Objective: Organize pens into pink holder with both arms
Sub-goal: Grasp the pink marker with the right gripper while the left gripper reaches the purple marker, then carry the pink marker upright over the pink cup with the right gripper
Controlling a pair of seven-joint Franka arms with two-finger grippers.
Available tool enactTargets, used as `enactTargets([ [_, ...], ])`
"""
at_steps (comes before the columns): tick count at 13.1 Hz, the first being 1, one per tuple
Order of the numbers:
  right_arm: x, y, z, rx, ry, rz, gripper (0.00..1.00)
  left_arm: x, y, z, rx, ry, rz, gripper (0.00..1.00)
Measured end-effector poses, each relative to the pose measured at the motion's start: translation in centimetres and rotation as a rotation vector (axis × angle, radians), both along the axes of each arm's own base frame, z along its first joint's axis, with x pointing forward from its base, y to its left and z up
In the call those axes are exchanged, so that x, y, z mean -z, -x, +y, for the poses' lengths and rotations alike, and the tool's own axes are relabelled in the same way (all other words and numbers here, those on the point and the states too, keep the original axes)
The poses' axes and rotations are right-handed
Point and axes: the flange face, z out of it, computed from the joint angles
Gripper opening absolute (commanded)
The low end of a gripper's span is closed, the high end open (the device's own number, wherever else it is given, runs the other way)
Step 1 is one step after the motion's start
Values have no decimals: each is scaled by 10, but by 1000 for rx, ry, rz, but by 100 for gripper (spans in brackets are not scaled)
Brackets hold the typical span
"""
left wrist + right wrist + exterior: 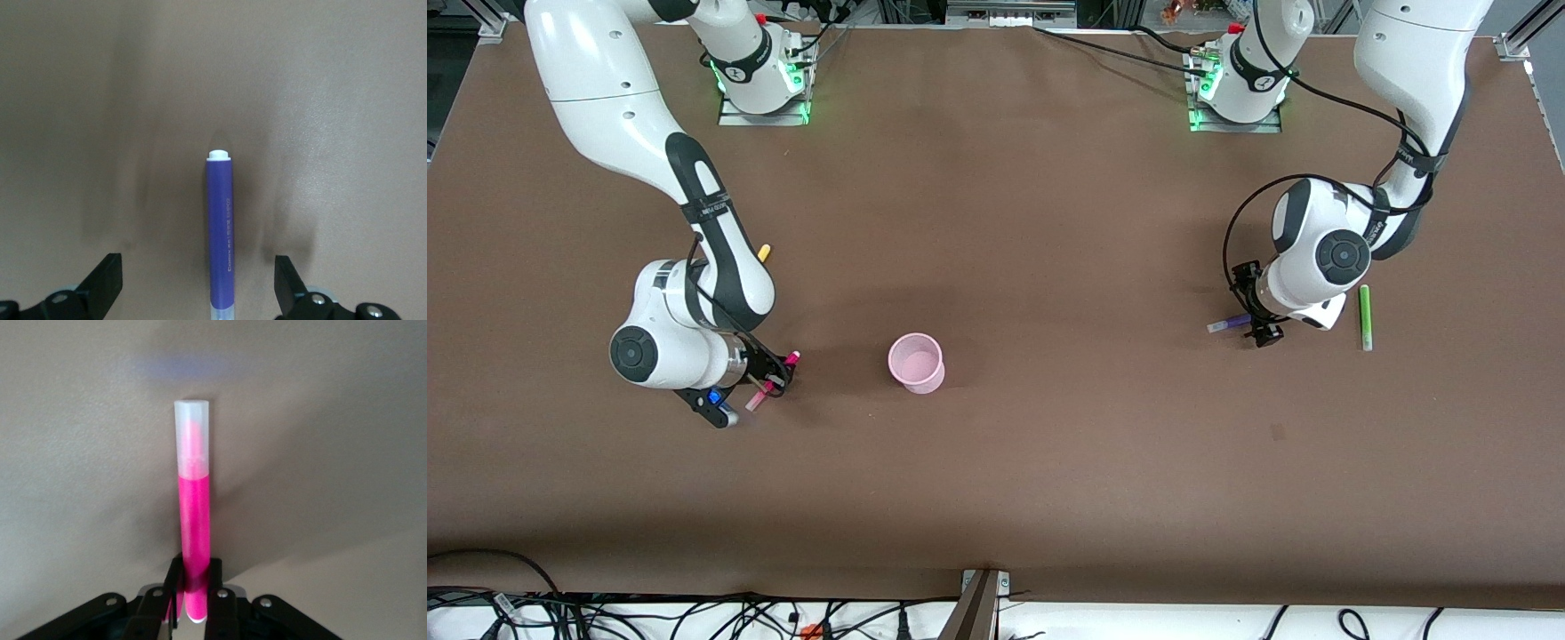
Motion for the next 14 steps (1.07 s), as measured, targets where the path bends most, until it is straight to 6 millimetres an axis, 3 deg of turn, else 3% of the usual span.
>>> enactTargets([
  [4, -30, 0, 21, 18, -95, 83, 0, 5, -2, 5, -7, 5, -32, 100],
  [8, -97, -8, 70, 161, -331, 179, 0, 11, -1, 7, -11, 6, -35, 85],
  [9, -113, -10, 89, 214, -386, 205, 0, 13, -2, 7, -12, 7, -38, 74],
  [10, -125, -10, 108, 271, -442, 234, 0, 15, -2, 8, -14, 7, -42, 58],
  [12, -137, -8, 134, 361, -565, 294, 0, 15, -4, 12, -20, 7, -58, 37],
  [13, -139, -8, 142, 397, -618, 317, 0, 14, -5, 12, -21, 7, -64, 15],
  [14, -136, -10, 146, 428, -654, 326, 0, 14, -5, 13, -22, 8, -65, 0],
])
